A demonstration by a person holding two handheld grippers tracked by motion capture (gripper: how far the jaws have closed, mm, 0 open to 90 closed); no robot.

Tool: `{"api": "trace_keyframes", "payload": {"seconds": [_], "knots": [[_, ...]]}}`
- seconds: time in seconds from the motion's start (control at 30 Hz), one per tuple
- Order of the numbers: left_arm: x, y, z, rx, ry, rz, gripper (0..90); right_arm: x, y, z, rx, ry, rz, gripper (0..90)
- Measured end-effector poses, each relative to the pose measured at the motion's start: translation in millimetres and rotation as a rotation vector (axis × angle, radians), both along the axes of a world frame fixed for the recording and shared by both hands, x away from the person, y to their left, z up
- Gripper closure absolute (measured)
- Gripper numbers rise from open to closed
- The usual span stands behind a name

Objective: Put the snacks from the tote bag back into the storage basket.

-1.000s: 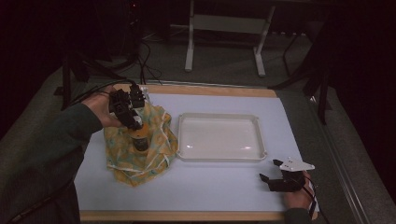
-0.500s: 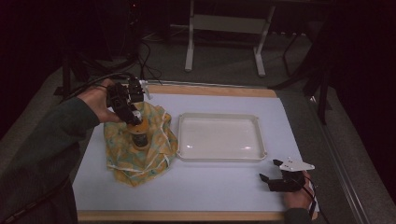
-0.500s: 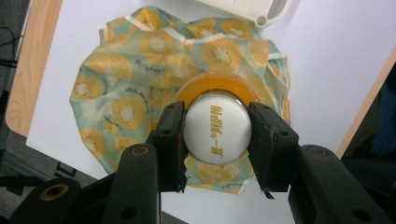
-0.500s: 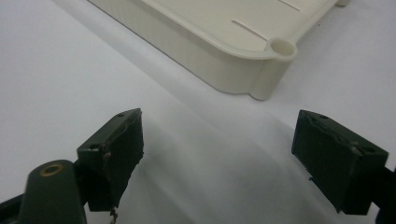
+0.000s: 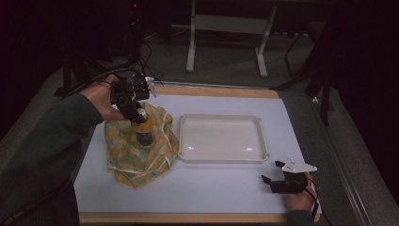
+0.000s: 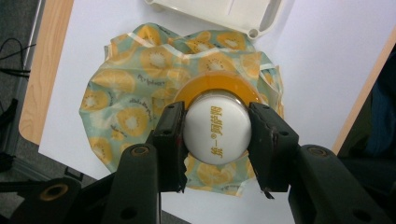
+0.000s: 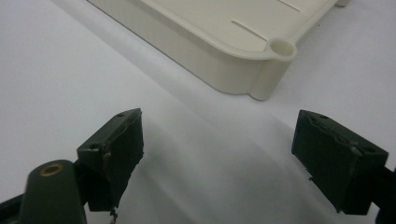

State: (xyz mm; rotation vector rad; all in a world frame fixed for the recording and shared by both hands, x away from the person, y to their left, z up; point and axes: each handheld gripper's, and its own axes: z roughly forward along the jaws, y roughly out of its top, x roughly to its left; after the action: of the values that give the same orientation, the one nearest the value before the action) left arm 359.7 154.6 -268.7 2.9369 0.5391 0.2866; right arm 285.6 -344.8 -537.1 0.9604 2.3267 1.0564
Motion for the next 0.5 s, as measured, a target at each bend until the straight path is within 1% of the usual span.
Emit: {"api": "trace_keyframes", "payload": {"seconds": [0.1, 0.27, 0.3, 0.33, 0.5], "knots": [[0.5, -4.2, 0.2, 0.005, 0.003, -0.015, 59.2, 0.0, 0.1, -0.1, 0.000, 0.001, 0.000, 16.2], [0.7, -9.9, -0.4, -0.002, 0.001, -0.028, 59.2, 0.1, 0.0, 0.0, -0.001, 0.001, 0.000, 16.3], [0.8, -13.2, -0.7, -0.008, 0.001, -0.031, 59.2, 0.2, 0.0, 0.0, -0.001, 0.001, 0.000, 16.2], [0.8, -13.2, -0.7, -0.008, 0.001, -0.031, 59.2, 0.2, 0.0, 0.0, 0.000, 0.001, 0.000, 16.2], [1.1, -24.2, -0.6, -0.005, 0.001, -0.055, 59.2, 0.2, -0.2, 0.1, 0.001, 0.002, 0.000, 16.2]]}}
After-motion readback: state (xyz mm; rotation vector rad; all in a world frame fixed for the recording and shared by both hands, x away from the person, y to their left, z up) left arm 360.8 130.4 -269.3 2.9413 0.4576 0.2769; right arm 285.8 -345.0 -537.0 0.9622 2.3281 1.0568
